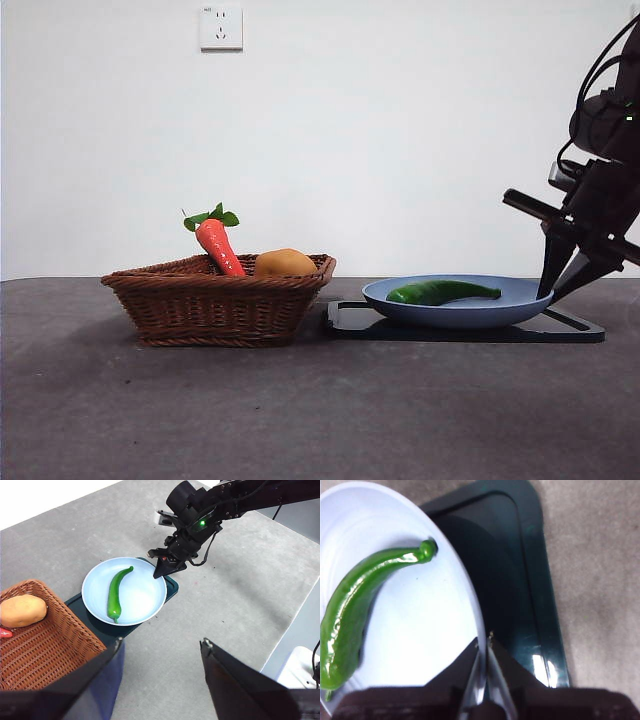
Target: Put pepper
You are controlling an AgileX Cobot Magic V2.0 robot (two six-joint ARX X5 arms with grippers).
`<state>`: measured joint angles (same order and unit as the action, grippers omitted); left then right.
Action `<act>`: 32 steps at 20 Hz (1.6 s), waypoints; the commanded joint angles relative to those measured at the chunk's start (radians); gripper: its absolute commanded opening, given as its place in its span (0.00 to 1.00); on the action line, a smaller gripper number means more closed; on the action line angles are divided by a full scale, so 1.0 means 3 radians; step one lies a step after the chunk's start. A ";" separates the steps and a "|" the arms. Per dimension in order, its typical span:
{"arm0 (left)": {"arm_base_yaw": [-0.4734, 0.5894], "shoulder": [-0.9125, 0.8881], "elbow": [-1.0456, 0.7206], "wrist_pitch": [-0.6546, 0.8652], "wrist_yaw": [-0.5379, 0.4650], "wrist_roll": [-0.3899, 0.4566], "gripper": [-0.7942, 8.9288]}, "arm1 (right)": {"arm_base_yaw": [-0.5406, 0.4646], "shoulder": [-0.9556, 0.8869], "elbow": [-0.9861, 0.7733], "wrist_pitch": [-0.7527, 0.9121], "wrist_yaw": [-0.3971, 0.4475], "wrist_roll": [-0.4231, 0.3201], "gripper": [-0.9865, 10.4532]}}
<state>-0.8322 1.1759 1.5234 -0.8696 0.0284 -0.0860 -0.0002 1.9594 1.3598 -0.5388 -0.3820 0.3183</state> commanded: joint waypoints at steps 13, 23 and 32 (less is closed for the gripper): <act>-0.0032 0.0029 0.0062 -0.0024 -0.0025 0.0041 0.36 | -0.0046 -0.0336 0.0078 -0.0299 -0.0028 -0.0319 0.26; -0.0032 0.0031 0.0062 -0.0225 -0.0353 0.0200 0.36 | 0.0178 -0.2496 0.0078 -0.1643 -0.0038 -0.0974 0.25; -0.0032 0.0031 0.0062 -0.0234 -0.0328 0.0202 0.36 | 0.0732 -0.3484 0.0078 -0.2726 -0.0033 -0.1064 0.22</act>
<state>-0.8322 1.1759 1.5234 -0.9436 -0.0723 -0.0360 0.2153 0.9043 1.3651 -1.3540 -0.3923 0.0174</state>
